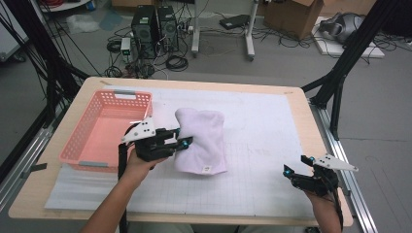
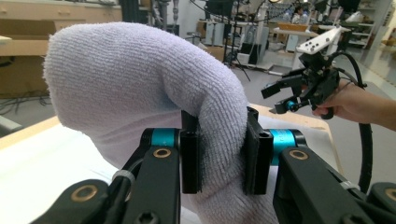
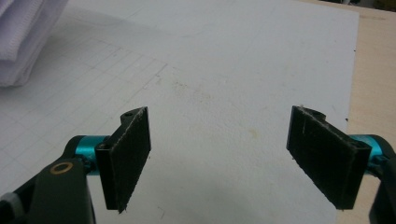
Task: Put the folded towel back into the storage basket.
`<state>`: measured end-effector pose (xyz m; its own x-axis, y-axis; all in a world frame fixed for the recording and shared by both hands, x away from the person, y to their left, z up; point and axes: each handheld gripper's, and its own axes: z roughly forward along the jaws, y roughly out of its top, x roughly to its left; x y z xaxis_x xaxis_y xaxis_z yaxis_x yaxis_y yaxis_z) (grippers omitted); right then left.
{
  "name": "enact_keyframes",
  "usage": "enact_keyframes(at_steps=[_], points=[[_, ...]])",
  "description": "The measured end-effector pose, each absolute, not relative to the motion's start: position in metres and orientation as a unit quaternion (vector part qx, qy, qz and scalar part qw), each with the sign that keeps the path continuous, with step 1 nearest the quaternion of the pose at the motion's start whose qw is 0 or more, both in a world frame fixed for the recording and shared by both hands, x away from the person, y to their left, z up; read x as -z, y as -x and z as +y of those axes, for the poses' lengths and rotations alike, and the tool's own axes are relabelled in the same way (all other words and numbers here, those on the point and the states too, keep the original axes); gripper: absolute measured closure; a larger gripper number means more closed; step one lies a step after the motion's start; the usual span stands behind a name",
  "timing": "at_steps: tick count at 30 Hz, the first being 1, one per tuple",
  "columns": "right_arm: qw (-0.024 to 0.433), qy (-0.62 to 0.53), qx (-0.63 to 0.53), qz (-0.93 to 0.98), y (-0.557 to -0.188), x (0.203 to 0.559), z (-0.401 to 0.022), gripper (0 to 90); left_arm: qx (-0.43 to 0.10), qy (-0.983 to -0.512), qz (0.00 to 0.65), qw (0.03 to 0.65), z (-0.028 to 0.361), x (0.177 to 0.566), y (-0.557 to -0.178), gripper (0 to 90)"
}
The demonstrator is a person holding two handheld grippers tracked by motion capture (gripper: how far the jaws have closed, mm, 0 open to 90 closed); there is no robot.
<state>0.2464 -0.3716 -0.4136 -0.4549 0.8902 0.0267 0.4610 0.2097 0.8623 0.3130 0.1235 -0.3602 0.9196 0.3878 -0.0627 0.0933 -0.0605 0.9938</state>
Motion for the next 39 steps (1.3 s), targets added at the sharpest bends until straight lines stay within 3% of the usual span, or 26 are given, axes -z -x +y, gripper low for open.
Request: enact_keyframes(at_steps=[39], points=[[0.249, -0.455, -0.431, 0.738, -0.249, 0.411, -0.365, 20.6, -0.208, -0.666, 0.236, 0.676, 0.252, 0.320, -0.303, 72.3]])
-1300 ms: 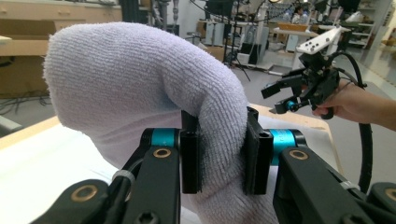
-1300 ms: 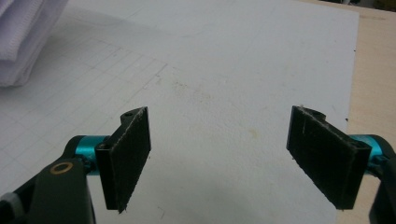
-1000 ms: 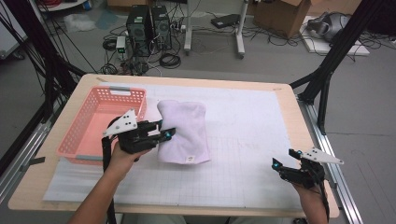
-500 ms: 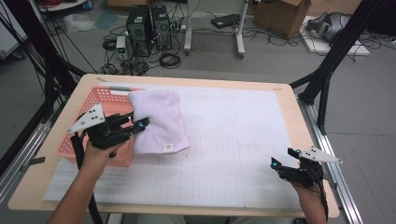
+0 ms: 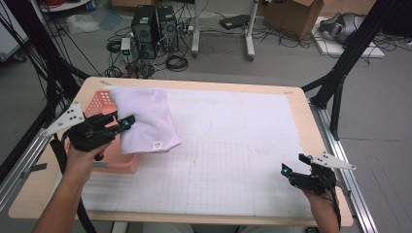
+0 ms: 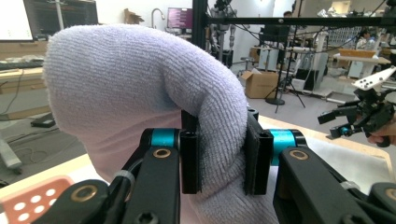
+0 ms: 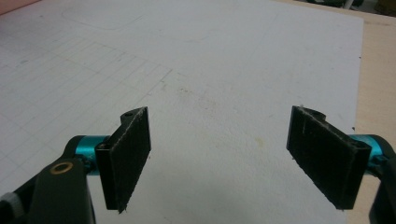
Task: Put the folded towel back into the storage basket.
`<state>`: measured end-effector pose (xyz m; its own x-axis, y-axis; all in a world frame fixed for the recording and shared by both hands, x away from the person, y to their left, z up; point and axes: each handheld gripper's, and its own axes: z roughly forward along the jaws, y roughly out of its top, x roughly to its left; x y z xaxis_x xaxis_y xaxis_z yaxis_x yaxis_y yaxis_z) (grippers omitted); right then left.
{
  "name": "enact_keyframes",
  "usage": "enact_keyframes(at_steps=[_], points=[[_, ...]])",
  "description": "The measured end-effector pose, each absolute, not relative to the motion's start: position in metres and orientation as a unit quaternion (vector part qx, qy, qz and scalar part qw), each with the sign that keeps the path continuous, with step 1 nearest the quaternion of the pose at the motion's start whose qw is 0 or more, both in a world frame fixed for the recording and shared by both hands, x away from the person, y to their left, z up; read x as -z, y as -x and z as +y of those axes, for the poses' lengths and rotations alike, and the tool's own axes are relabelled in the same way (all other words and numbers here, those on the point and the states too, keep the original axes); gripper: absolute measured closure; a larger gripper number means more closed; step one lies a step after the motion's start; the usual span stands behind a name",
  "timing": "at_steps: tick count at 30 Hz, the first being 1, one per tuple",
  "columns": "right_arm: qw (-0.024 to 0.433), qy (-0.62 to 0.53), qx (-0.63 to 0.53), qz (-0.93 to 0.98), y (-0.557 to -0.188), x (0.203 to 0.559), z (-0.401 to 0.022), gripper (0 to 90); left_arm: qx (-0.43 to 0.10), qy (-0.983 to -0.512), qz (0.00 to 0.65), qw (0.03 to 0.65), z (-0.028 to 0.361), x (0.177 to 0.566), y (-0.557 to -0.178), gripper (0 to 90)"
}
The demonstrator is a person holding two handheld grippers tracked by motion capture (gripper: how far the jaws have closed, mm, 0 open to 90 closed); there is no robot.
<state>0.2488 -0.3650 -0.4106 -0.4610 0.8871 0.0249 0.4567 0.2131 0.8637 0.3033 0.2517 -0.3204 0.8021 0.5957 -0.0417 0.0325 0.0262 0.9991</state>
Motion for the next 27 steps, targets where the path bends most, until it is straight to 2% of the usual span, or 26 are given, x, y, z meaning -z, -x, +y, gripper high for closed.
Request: enact_keyframes(at_steps=[27], points=[[0.251, -0.456, -0.430, 0.737, -0.249, 0.410, -0.363, 20.6, -0.251, -0.631, 0.284, 0.677, 0.330, 0.309, -0.299, 72.3]])
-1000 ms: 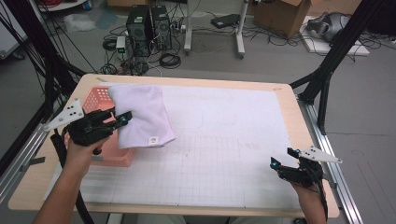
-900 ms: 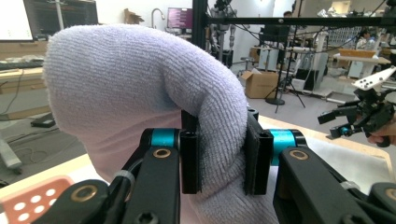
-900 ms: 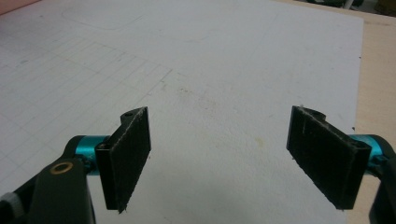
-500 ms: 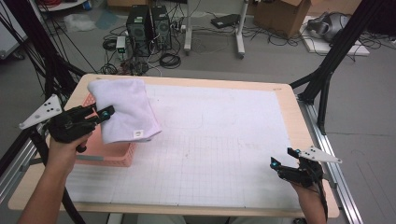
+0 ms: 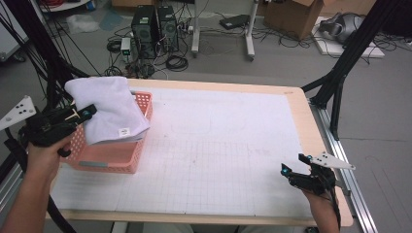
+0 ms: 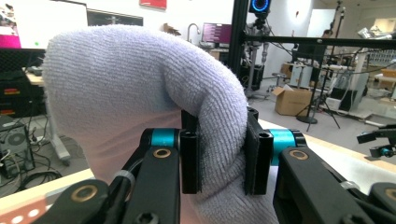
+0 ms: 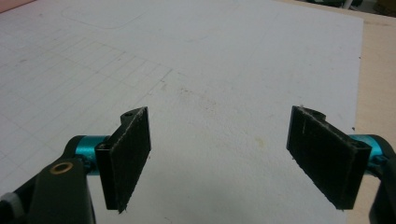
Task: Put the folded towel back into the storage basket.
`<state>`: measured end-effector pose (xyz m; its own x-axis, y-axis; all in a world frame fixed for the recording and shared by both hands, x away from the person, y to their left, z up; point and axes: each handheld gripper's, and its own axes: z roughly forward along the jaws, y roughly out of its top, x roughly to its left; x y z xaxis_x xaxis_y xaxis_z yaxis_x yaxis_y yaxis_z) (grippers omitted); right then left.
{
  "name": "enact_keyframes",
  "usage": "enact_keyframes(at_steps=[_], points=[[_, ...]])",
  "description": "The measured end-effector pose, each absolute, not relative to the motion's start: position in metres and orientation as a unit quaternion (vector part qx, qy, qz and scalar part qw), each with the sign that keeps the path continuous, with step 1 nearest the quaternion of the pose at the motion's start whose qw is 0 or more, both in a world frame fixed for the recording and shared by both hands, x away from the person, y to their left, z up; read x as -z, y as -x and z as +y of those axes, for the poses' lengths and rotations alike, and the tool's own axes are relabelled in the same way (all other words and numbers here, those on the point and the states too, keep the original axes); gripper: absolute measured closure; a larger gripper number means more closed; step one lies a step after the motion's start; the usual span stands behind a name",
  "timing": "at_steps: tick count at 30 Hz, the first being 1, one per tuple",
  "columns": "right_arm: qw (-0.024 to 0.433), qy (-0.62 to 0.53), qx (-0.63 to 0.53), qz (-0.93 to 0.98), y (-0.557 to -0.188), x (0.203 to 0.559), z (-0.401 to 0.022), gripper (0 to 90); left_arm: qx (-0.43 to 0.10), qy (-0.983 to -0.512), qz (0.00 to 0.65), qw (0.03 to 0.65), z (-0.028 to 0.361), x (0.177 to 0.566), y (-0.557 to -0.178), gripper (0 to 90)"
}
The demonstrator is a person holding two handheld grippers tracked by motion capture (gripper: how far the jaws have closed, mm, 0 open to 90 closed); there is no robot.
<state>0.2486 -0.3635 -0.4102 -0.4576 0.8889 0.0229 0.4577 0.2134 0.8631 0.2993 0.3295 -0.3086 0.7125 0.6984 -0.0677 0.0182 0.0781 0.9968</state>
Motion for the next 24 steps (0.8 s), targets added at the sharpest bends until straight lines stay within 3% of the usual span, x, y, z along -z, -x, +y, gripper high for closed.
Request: enact_keyframes(at_steps=[24], points=[[0.251, -0.454, -0.426, 0.741, -0.249, 0.410, -0.360, 20.6, -0.263, -0.611, 0.316, 0.677, 0.377, 0.314, -0.298, 72.3]])
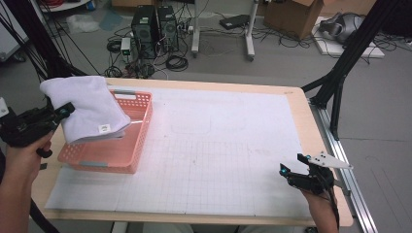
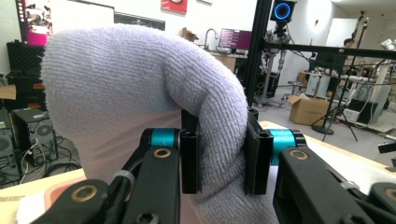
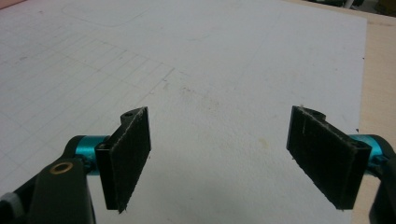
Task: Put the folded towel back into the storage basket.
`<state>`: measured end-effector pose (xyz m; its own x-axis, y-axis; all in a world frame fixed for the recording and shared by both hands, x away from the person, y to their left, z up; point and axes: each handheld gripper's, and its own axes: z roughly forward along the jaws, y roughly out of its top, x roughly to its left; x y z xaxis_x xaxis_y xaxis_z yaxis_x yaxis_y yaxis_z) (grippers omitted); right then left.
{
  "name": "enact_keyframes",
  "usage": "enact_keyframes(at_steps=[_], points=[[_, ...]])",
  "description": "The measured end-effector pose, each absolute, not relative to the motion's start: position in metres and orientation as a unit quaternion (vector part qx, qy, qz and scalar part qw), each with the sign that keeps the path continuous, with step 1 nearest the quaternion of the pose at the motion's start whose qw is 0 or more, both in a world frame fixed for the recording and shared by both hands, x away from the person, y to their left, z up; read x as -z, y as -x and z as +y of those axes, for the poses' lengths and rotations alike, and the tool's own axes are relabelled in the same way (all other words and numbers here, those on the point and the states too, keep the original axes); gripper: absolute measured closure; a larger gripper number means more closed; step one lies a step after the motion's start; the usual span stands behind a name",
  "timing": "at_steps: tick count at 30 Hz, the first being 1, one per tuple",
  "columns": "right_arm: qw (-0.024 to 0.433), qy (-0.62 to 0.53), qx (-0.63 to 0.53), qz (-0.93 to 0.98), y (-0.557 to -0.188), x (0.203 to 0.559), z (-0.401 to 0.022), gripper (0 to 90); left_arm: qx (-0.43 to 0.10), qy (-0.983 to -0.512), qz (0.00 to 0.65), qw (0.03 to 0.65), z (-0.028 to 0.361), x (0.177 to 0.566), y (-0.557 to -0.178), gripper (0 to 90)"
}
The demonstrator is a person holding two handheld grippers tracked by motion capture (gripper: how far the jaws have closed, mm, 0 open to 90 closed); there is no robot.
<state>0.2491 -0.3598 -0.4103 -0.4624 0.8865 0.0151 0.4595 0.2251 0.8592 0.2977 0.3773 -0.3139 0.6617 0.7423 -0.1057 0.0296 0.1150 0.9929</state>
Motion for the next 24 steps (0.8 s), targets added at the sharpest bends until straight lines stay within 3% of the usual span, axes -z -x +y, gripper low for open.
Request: enact_keyframes(at_steps=[24], points=[[0.249, -0.456, -0.422, 0.743, -0.249, 0.412, -0.358, 20.6, -0.228, -0.622, 0.340, 0.668, 0.372, 0.361, -0.315, 72.1]])
